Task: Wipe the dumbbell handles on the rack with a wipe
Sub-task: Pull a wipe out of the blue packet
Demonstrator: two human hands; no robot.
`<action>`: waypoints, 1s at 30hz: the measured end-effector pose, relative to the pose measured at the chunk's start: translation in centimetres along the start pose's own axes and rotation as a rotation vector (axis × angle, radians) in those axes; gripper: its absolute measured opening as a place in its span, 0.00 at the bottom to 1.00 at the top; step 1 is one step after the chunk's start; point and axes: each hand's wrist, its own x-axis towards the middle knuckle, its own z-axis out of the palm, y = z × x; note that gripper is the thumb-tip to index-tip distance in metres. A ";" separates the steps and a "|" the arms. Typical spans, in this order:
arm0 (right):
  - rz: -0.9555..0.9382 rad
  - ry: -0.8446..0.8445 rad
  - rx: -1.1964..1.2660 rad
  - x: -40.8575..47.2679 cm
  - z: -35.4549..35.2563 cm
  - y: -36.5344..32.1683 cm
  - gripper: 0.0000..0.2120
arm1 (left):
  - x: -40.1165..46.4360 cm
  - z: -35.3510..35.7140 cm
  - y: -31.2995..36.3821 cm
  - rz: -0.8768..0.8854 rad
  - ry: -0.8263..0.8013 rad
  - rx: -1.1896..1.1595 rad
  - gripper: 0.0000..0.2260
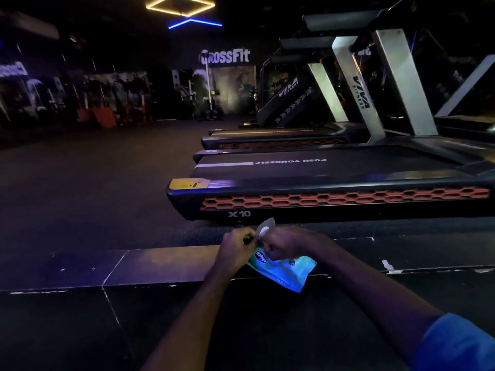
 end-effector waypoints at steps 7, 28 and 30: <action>0.052 0.227 0.246 -1.4 -0.9 2.3 0.02 | 0.0 0.0 -0.3 -0.027 -0.014 -0.097 0.09; 0.014 0.042 -0.149 -0.5 -0.2 -0.8 0.05 | 0.0 -0.4 -1.0 0.026 -0.057 -0.114 0.06; -0.033 0.036 -0.225 -0.1 -0.1 -1.0 0.06 | 0.0 -0.6 -1.1 0.039 -0.072 -0.121 0.04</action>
